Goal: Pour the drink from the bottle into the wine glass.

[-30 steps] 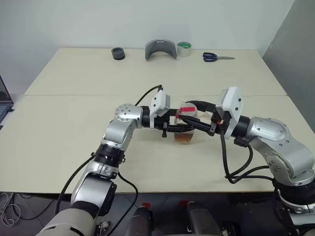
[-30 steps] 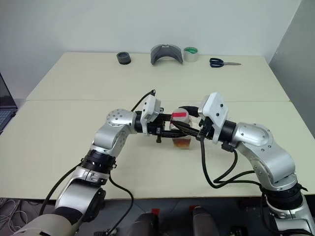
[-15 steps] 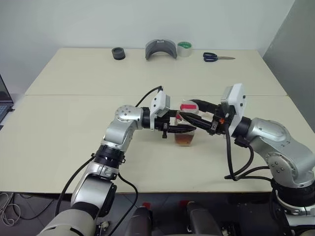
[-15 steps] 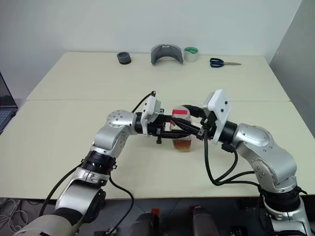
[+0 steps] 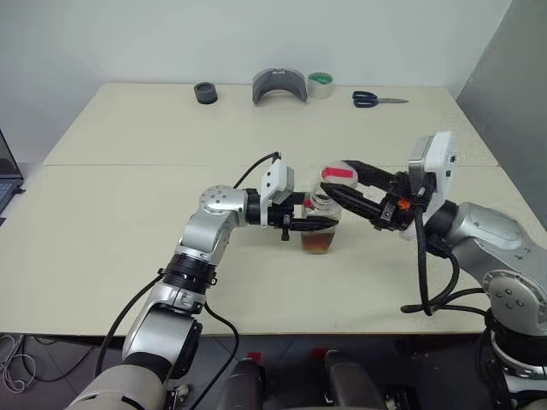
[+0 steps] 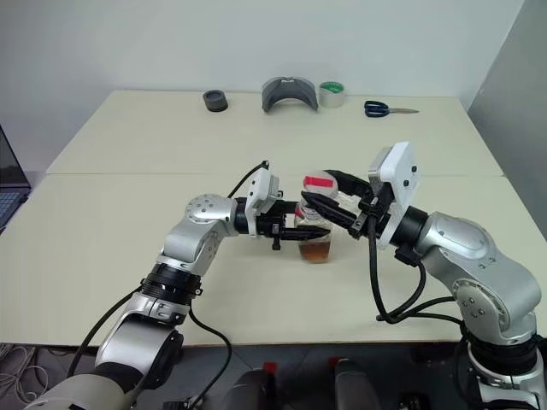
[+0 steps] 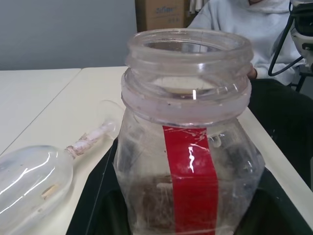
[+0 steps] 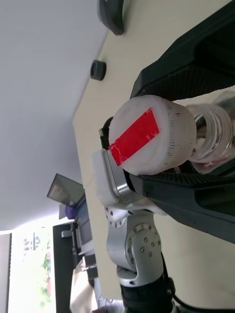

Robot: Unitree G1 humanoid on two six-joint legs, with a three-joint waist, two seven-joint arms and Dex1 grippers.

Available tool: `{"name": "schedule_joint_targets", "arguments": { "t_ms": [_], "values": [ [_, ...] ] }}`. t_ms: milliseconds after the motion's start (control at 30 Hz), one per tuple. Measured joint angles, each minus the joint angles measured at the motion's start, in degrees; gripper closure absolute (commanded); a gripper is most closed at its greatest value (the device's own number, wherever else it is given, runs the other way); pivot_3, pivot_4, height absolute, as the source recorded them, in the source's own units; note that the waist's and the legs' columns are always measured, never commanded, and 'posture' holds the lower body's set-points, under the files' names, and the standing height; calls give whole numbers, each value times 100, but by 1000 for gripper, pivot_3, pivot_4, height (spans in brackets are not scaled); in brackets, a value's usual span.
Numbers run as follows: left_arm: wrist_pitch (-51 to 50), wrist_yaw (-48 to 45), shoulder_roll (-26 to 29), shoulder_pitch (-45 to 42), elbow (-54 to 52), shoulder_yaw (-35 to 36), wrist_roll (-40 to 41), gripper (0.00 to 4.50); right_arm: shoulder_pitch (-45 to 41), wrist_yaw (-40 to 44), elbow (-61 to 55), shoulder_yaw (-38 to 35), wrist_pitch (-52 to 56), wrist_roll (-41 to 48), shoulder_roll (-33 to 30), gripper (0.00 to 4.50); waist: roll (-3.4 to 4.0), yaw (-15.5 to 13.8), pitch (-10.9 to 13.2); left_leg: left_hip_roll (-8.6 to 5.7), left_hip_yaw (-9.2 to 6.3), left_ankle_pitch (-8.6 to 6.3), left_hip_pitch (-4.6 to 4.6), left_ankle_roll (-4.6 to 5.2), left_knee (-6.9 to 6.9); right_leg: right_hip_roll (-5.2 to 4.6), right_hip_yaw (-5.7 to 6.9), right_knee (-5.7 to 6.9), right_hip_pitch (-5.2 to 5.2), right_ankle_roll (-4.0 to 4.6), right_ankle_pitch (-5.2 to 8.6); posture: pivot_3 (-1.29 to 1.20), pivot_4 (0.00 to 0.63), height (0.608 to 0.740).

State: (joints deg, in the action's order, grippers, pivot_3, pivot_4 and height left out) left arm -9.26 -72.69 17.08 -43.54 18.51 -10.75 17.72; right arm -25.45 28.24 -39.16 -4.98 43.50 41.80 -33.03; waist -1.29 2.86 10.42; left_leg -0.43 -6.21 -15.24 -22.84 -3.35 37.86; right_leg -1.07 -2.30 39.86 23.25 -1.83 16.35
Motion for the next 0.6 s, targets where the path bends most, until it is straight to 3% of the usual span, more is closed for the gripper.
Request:
{"name": "schedule_joint_targets", "arguments": {
  "t_ms": [233, 467, 600],
  "values": [
    [69, 261, 66, 79, 26, 128, -12, 2722, 1696, -524, -137, -1133, -16, -192, -197, 2777, 0, -90, 0, -1, 6, 0, -1, 0, -1, -2, -5, -6, -3, 0, 0, 0, 150, 740],
    [55, 345, 81, 139, 6, 167, 3, 2722, 3124, -975, 843, -944, -508, -1502, 29, 2777, 0, -78, 0, 1, 14, 0, 8, 0, -2, 3, -11, -1, -5, -1, 0, 0, 150, 740],
    [40, 355, 93, 165, -5, 171, 5, 2722, 3146, -1107, 1393, -786, -662, -1883, 232, 1460, 2, -59, -1, 2, 12, 0, 9, 0, -3, 5, -10, 2, -5, 0, 0, 0, 150, 740]
  ]
}}
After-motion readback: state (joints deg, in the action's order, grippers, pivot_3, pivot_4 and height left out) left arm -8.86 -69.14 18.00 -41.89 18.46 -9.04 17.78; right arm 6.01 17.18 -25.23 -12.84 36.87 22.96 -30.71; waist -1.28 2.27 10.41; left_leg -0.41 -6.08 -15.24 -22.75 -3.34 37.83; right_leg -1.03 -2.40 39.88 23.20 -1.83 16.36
